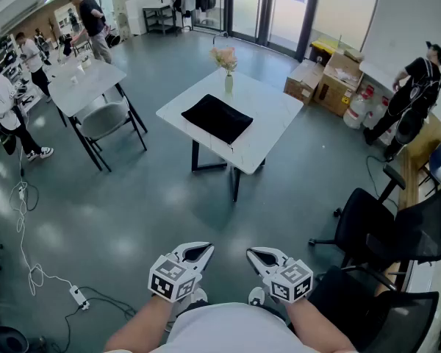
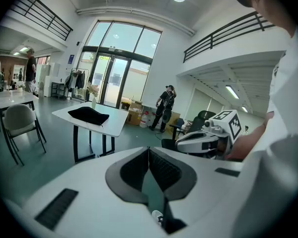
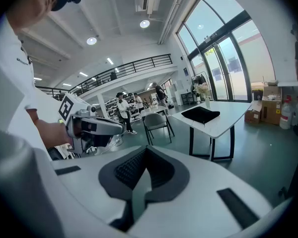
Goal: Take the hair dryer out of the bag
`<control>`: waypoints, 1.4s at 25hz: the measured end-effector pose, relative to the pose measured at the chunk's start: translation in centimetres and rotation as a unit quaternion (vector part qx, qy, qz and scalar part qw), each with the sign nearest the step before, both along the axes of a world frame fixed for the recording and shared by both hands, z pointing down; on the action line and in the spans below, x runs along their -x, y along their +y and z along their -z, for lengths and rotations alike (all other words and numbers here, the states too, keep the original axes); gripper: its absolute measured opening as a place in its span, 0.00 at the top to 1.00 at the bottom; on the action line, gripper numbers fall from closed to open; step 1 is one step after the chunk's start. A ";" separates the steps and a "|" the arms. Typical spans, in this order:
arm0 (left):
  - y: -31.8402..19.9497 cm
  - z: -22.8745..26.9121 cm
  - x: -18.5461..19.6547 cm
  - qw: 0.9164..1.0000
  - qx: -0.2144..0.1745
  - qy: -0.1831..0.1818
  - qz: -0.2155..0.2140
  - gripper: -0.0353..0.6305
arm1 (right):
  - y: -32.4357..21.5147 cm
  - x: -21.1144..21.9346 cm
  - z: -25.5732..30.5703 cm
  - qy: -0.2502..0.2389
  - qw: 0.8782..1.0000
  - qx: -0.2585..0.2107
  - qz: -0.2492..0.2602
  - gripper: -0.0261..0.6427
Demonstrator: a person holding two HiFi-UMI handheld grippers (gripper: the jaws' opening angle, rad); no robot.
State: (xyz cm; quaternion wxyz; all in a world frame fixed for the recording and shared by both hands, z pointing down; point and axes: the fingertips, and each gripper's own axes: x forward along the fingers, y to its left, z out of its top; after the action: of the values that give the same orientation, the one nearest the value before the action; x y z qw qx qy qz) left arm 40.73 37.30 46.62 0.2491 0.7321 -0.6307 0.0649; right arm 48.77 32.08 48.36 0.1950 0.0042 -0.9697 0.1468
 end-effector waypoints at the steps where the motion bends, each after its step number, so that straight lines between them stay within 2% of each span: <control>1: 0.0 0.0 -0.1 1.000 0.000 0.000 -0.001 0.92 | 0.0 -0.1 0.0 0.000 1.000 0.000 0.000 0.94; 12: 0.1 0.0 0.5 1.000 0.001 -0.005 -0.003 0.92 | 0.4 0.6 -0.4 0.003 1.000 0.004 0.001 0.94; 18: 0.6 -0.8 1.2 1.000 0.009 0.000 0.000 0.92 | 1.1 1.4 -1.3 0.023 1.000 0.009 -0.005 0.94; 24: 1.4 -1.1 2.6 1.000 0.010 0.010 -0.005 0.92 | 2.4 3.1 -1.5 0.040 0.999 -0.016 0.007 0.94; 35: 4.8 -1.6 7.0 1.000 0.008 0.005 -0.027 0.92 | 5.3 7.2 -1.3 0.034 0.999 -0.013 -0.032 0.94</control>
State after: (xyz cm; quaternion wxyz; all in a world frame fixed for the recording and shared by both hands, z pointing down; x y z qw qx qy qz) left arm 33.70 42.05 48.19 0.2559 0.7475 -0.6087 0.0731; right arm 41.56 37.37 49.62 0.2226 0.0426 -0.9638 0.1403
